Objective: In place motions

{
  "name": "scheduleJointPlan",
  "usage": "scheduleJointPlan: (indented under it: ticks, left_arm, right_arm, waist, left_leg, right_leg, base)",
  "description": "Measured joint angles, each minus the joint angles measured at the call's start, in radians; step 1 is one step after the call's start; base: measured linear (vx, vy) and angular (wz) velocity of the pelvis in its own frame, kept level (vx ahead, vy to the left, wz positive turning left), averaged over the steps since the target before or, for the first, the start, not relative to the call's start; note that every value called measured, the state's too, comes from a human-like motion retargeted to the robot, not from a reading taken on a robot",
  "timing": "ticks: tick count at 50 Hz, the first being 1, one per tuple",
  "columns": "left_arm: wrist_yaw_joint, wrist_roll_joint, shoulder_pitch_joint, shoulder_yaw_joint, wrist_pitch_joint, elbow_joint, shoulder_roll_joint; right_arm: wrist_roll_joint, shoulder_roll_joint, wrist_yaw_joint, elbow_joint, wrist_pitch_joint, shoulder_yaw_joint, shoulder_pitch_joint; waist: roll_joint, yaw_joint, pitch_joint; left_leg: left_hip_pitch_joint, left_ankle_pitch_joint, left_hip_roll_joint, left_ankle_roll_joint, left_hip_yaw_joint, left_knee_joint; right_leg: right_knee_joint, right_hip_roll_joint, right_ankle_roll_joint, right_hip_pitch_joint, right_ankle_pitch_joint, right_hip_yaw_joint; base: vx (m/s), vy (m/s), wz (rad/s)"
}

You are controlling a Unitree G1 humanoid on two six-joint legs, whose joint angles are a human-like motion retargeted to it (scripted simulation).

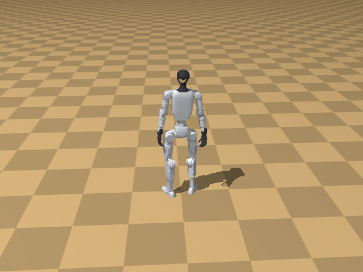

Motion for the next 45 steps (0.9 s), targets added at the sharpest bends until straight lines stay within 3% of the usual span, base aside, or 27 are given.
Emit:
scheduleJointPlan:
  ticks: [10, 24, 30, 45]
  left_arm:
    - [0.0, 0.015, -0.002, -0.02, -0.003, 0.0, -0.024]
    - [0.013, 0.028, -0.016, -0.03, -0.014, 0.002, -0.032]
    - [0.042, 0.116, -0.021, -0.089, -0.013, 0.049, -0.005]
    - [0.054, 0.106, -0.023, -0.078, -0.006, 0.094, 0.015]
  right_arm:
    - [0.014, 0.005, -0.002, -0.001, 0.006, -0.014, 0.032]
    - [-0.002, 0.009, -0.063, -0.009, -0.011, -0.018, 0.068]
    - [-0.016, 0.002, -0.033, -0.034, -0.02, -0.015, 0.063]
    - [-0.069, 0.028, 0.033, -0.1, -0.047, 0.039, 0.02]
  waist:
    - [0.022, 0.011, -0.018]
    - [-0.013, 0.117, -0.025]
    - [-0.017, 0.142, -0.022]
    - [-0.019, 0.164, -0.01]
  left_leg:
    - [-0.004, 0.009, 0.015, -0.014, -0.01, 0.005]
    - [-0.074, 0.046, -0.014, -0.03, -0.119, 0.027]
    - [-0.106, 0.066, -0.024, -0.043, -0.159, 0.033]
    - [-0.112, 0.067, -0.023, -0.051, -0.177, 0.035]
  right_leg:
    - [-0.009, 0.019, -0.006, 0.025, -0.026, -0.03]
    - [-0.033, 0.007, 0.002, 0.09, -0.064, -0.189]
    - [-0.042, 0.008, 0.01, 0.117, -0.077, -0.258]
    - [-0.037, 0.008, 0.016, 0.129, -0.079, -0.286]
  base:
    - [0.0, 0.04, 0.08]
    - [-0.07, 0.06, 0.58]
    - [-0.1, 0.11, 0.7]
    - [-0.02, 0.02, 0.1]
